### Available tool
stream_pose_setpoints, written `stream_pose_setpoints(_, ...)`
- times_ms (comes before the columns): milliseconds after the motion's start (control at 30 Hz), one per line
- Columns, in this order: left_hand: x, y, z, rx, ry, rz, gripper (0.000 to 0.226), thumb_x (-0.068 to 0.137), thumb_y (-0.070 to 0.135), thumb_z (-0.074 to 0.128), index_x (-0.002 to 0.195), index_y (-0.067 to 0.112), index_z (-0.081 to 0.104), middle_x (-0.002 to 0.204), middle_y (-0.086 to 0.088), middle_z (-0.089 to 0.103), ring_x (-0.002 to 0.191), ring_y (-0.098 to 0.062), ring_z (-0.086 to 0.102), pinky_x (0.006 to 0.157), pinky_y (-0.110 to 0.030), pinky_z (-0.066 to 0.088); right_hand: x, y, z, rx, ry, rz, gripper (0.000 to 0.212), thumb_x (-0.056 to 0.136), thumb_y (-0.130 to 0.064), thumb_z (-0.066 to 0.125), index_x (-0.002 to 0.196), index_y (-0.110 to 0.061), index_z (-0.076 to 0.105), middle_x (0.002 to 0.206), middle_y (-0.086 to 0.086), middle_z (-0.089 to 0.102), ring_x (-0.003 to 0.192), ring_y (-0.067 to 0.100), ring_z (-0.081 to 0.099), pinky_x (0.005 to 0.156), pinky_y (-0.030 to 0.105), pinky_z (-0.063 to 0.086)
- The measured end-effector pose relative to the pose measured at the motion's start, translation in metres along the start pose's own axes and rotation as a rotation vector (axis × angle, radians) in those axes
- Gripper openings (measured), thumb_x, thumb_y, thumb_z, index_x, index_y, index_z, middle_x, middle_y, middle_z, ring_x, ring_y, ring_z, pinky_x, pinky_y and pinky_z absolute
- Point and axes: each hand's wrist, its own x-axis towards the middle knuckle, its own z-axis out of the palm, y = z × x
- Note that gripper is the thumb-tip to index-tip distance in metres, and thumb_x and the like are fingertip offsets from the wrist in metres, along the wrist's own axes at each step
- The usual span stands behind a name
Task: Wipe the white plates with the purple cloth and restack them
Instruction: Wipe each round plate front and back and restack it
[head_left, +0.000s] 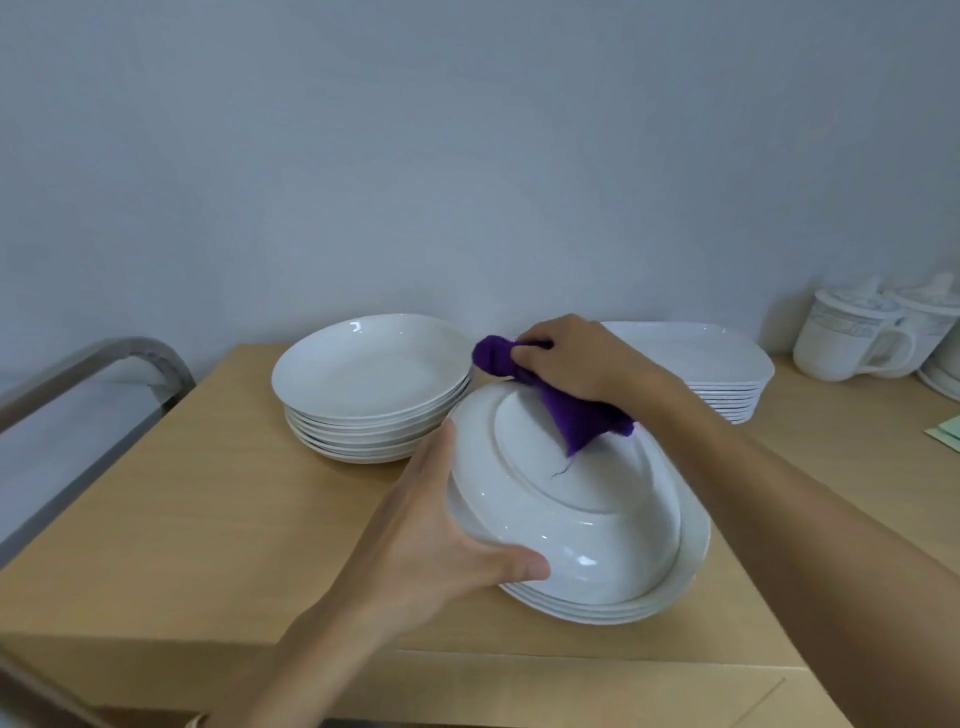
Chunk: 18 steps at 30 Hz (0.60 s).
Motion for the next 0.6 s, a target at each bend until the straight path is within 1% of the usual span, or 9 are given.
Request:
stream_pose_setpoints(67, 0.001, 0.000, 0.000, 0.005, 0.002, -0.013, 0.109, 0.040, 0.049, 0.090, 0.135, 0.055, 0.037, 0.132, 0.032, 0.049, 0.125, 0.007, 0.045, 0.103, -0.033, 0.045, -0.002, 0.023, -0.007, 0.042, 0.000, 0.062, 0.025, 0.095, -0.035, 0.048, 0.098, -0.019, 0.068, 0.102, 0.003, 0.067, 0.088, 0.020, 0.059, 0.074, 0.031, 0.043)
stream_pose_setpoints(167, 0.001, -0.003, 0.001, -0.009, 0.008, -0.028, 0.109, 0.038, 0.053, 0.087, 0.135, 0.050, 0.039, 0.131, 0.029, 0.051, 0.123, 0.005, 0.047, 0.103, -0.034, 0.046, -0.022, 0.054, -0.008, 0.145, 0.034, 0.130, 0.030, 0.096, -0.036, 0.047, 0.099, -0.014, 0.067, 0.098, 0.005, 0.068, 0.089, 0.023, 0.062, 0.077, 0.031, 0.045)
stream_pose_setpoints(233, 0.001, -0.003, 0.001, -0.012, 0.010, -0.033, 0.109, 0.038, 0.055, 0.087, 0.136, 0.049, 0.039, 0.131, 0.030, 0.050, 0.123, 0.005, 0.046, 0.104, -0.033, 0.045, -0.042, 0.068, 0.000, 0.240, 0.109, 0.136, 0.025, 0.097, -0.035, 0.046, 0.099, -0.022, 0.067, 0.097, -0.002, 0.069, 0.092, 0.020, 0.061, 0.077, 0.031, 0.043)
stream_pose_setpoints(300, 0.001, -0.002, 0.000, 0.005, 0.010, -0.022, 0.109, 0.039, 0.056, 0.087, 0.137, 0.049, 0.038, 0.132, 0.031, 0.049, 0.125, 0.006, 0.045, 0.103, -0.032, 0.045, -0.064, 0.074, 0.013, 0.287, 0.238, 0.134, 0.020, 0.097, -0.033, 0.045, 0.103, -0.027, 0.063, 0.096, -0.008, 0.067, 0.092, 0.017, 0.058, 0.075, 0.030, 0.040)
stream_pose_setpoints(367, 0.002, -0.001, -0.002, 0.035, -0.001, -0.011, 0.108, 0.040, 0.057, 0.086, 0.136, 0.051, 0.037, 0.133, 0.033, 0.048, 0.125, 0.009, 0.044, 0.101, -0.028, 0.044, -0.085, 0.074, 0.027, 0.302, 0.366, 0.102, 0.017, 0.097, -0.032, 0.045, 0.106, -0.031, 0.060, 0.095, -0.011, 0.065, 0.091, 0.015, 0.057, 0.073, 0.030, 0.040)
stream_pose_setpoints(400, 0.003, 0.000, -0.002, 0.051, -0.005, -0.008, 0.107, 0.040, 0.058, 0.086, 0.136, 0.052, 0.037, 0.132, 0.034, 0.048, 0.124, 0.010, 0.044, 0.099, -0.027, 0.044, -0.095, 0.072, 0.033, 0.295, 0.415, 0.075, 0.019, 0.096, -0.032, 0.046, 0.111, -0.032, 0.058, 0.099, -0.013, 0.064, 0.094, 0.013, 0.056, 0.074, 0.029, 0.039)
stream_pose_setpoints(467, 0.003, 0.000, -0.003, 0.082, -0.008, -0.012, 0.106, 0.041, 0.060, 0.084, 0.135, 0.052, 0.037, 0.132, 0.034, 0.048, 0.123, 0.010, 0.045, 0.098, -0.027, 0.045, -0.114, 0.066, 0.043, 0.254, 0.499, 0.013, 0.028, 0.096, -0.031, 0.049, 0.122, -0.031, 0.057, 0.107, -0.014, 0.059, 0.101, 0.010, 0.051, 0.079, 0.022, 0.034)
stream_pose_setpoints(533, 0.003, -0.001, -0.004, 0.103, -0.005, -0.025, 0.106, 0.039, 0.063, 0.083, 0.135, 0.049, 0.038, 0.132, 0.032, 0.049, 0.122, 0.006, 0.047, 0.098, -0.030, 0.046, -0.130, 0.056, 0.053, 0.198, 0.551, -0.046, 0.035, 0.094, -0.036, 0.049, 0.127, -0.026, 0.056, 0.111, -0.010, 0.057, 0.105, 0.012, 0.049, 0.084, 0.019, 0.032)
stream_pose_setpoints(600, 0.004, -0.001, -0.003, 0.086, -0.013, -0.018, 0.106, 0.039, 0.061, 0.085, 0.134, 0.046, 0.041, 0.132, 0.028, 0.053, 0.122, 0.002, 0.050, 0.099, -0.035, 0.047, -0.140, 0.045, 0.063, 0.147, 0.569, -0.110, 0.043, 0.091, -0.042, 0.045, 0.128, -0.022, 0.056, 0.116, -0.004, 0.057, 0.108, 0.016, 0.047, 0.092, 0.021, 0.033)
